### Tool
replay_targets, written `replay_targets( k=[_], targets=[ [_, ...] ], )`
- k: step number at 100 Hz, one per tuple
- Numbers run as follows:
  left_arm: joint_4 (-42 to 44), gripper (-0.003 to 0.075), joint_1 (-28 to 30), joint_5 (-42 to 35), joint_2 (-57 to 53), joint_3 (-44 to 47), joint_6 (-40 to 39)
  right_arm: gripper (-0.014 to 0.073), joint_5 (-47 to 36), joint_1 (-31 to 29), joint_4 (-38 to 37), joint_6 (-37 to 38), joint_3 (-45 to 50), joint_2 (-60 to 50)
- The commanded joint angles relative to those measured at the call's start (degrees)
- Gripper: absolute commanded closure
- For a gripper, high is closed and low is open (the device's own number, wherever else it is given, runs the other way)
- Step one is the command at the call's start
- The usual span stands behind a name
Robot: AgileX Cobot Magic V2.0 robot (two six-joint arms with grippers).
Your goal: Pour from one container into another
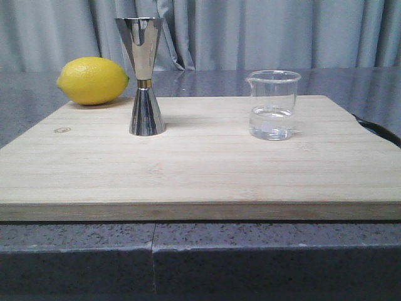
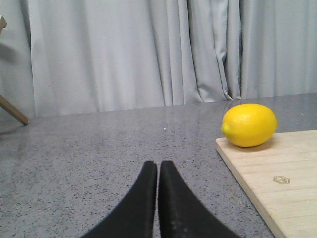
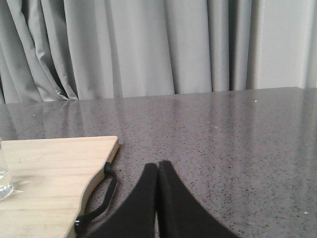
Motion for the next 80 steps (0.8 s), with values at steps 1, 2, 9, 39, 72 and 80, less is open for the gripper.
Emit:
replay_targets(
  k=[1, 2, 9, 39, 72, 80],
  targets=[
    [-0.6, 0.0739, 0.1, -4.4, -1.4, 0.2, 0.0, 0.0660, -4.8, -0.2, -0.6, -0.6, 1.6, -1.3],
    [-0.6, 0.0739, 0.1, -4.4, -1.4, 0.2, 0.0, 0.0660, -4.8, -0.2, -0.6, -0.6, 1.6, -1.3],
    [-0.6, 0.0739, 0.1, -5.7, -1.4, 0.2, 0.0, 0.0660, -5.2, -0.2, -0.6, -0.6, 1.6, -1.3],
    [-6.4, 0.0739, 0.1, -0.6, -0.9, -6.7, -0.2, 0.0660, 1.7, -0.2, -0.9, -0.6, -4.7, -1.1],
    [-6.1, 0.0739, 0.1, 17.2, 12.8, -26.8, 0.1, 0.0660, 14.7, -0.1, -4.3, -0.6, -20.6, 8.2],
    [-6.1, 0.0739, 0.1, 18.4, 17.0, -29.9, 0.1, 0.0660, 15.2, -0.1, -4.3, -0.6, -23.8, 11.2]
  ],
)
